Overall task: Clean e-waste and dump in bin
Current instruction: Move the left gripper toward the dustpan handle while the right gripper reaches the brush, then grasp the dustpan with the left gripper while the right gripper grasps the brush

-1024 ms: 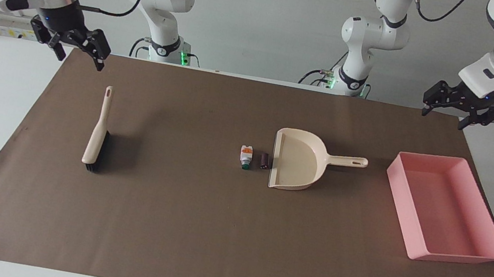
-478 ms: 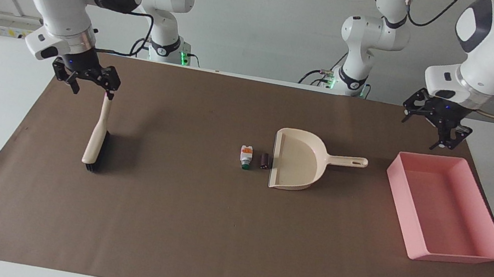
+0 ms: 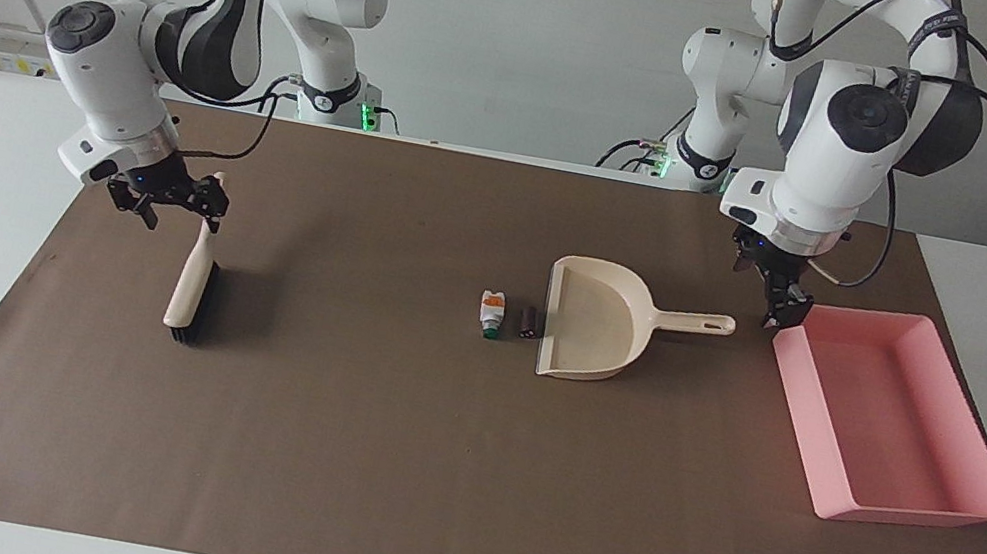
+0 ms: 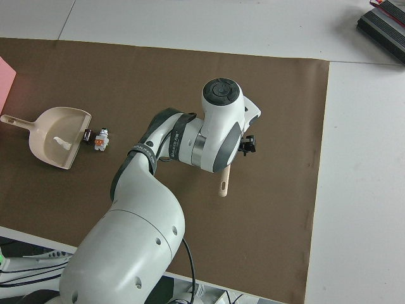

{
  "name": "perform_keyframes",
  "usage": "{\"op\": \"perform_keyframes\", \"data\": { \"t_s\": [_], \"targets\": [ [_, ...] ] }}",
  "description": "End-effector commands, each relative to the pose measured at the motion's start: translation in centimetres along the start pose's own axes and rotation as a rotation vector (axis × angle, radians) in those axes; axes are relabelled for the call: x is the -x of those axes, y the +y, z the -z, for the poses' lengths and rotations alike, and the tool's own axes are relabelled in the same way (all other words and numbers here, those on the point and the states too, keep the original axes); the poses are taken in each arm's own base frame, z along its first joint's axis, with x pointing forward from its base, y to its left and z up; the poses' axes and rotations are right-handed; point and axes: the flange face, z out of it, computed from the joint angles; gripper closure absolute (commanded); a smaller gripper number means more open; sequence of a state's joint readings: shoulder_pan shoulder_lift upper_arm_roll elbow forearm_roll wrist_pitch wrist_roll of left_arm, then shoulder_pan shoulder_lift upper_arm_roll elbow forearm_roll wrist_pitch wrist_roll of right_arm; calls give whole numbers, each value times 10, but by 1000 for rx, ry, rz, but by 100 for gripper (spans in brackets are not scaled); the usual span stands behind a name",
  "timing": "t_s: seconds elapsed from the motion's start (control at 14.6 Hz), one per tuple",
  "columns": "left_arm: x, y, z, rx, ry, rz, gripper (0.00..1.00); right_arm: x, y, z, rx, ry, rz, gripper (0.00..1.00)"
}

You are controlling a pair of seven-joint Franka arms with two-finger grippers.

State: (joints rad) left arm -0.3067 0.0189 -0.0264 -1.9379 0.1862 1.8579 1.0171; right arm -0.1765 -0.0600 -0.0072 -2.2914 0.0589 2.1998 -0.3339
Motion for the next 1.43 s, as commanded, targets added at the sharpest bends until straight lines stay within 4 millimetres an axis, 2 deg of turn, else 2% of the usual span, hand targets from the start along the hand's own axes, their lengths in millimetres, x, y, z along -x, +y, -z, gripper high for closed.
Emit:
{"op": "perform_keyframes", "data": {
  "t_s": [0.0,0.14,0.34,0.48,0.68,0.82,0.96,1.09,1.37],
  "targets": [
    [-23,22,-35,-61,-40,-61,4,17,3,-16,-42,-4,29,2],
    [-36,36,-58,-91,-73,-81,5,23,2,-24,-44,-8,24,2],
    [-47,50,-80,-128,-98,-102,6,22,-1,-29,-37,3,7,6],
    [-51,54,-87,-153,-115,-112,7,24,-3,-33,-40,-6,-1,9],
    [-69,56,-115,-161,-151,-118,9,25,-6,-33,-41,-10,-10,17],
    [-72,57,-121,-155,-163,-116,10,26,-12,-35,-40,-16,2,32],
    [-72,59,-122,-146,-174,-117,13,25,-13,-36,-39,-18,5,67],
    [-70,60,-123,-132,-192,-115,19,26,-14,-35,-40,-22,-27,100],
    [-72,63,-111,-135,-203,-118,31,22,-19,-30,-44,-55,-34,100]
  ]
}}
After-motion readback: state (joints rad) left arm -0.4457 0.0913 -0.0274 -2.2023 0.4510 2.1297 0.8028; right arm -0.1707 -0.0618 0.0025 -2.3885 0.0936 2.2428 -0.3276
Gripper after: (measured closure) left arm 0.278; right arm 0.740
